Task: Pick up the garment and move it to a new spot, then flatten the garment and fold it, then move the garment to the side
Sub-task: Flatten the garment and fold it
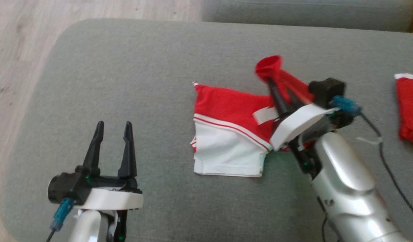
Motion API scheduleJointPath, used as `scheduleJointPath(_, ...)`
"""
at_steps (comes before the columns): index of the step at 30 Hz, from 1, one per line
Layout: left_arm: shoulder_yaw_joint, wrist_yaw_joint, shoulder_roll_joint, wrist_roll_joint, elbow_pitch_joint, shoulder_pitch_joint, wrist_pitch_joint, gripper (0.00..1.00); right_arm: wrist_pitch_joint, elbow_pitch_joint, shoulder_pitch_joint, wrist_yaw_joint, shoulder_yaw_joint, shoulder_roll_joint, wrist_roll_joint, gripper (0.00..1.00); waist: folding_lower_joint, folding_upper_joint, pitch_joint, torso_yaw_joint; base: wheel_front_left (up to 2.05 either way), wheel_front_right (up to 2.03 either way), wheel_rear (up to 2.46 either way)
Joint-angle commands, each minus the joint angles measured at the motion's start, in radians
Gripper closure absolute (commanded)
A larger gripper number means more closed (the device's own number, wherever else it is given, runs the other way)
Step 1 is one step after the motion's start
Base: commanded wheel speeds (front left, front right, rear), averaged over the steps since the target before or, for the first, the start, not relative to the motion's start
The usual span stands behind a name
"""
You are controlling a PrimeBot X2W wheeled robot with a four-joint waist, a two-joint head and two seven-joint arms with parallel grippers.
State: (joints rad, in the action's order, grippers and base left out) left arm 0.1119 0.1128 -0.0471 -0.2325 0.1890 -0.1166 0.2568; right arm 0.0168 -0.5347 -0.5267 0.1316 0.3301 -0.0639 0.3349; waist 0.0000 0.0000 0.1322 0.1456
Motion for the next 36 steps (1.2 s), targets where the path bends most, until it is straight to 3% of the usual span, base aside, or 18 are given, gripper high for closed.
scheduleJointPath(1, -0.015, -0.005, -0.003, -0.009, -0.026, -0.045, 0.005, 0.00, 0.025, 0.013, -0.061, -0.001, 0.054, 0.014, 0.021, 1.00, 0.0000, 0.0000, 0.019, 0.027, 0.00, 0.00, 0.00)
scheduleJointPath(11, 0.045, -0.007, -0.003, -0.032, -0.001, -0.084, 0.005, 0.00, 0.119, -0.157, -0.116, -0.001, 0.204, 0.014, 0.105, 1.00, 0.0000, 0.0000, 0.054, 0.128, 0.00, 0.00, 0.00)
scheduleJointPath(21, 0.061, -0.013, -0.003, -0.041, 0.005, -0.086, 0.005, 0.00, 0.174, -0.266, -0.144, -0.001, 0.275, 0.014, 0.171, 1.00, 0.0000, 0.0000, 0.059, 0.167, 0.00, 0.00, 0.00)
scheduleJointPath(23, 0.058, -0.013, -0.003, -0.040, 0.007, -0.084, 0.005, 0.00, 0.179, -0.256, -0.144, -0.001, 0.310, 0.014, 0.202, 0.00, 0.0000, 0.0000, 0.058, 0.167, 0.00, 0.00, 0.00)
scheduleJointPath(27, 0.050, -0.015, -0.003, -0.037, 0.011, -0.084, 0.005, 0.00, 0.182, -0.193, -0.150, -0.001, 0.407, 0.014, 0.291, 0.00, 0.0000, 0.0000, 0.049, 0.155, 0.00, 0.00, 0.00)
scheduleJointPath(30, 0.041, -0.017, -0.003, -0.035, 0.008, -0.084, 0.005, 0.00, 0.203, -0.178, -0.174, -0.001, 0.425, 0.014, 0.329, 0.00, 0.0000, 0.0000, 0.035, 0.136, 0.00, 0.00, 0.00)
scheduleJointPath(36, 0.021, -0.017, -0.003, -0.024, -0.002, -0.075, 0.005, 0.00, 0.236, -0.213, -0.220, -0.001, 0.361, 0.014, 0.300, 0.00, 0.0000, 0.0000, 0.007, 0.091, 0.00, 0.00, 0.00)
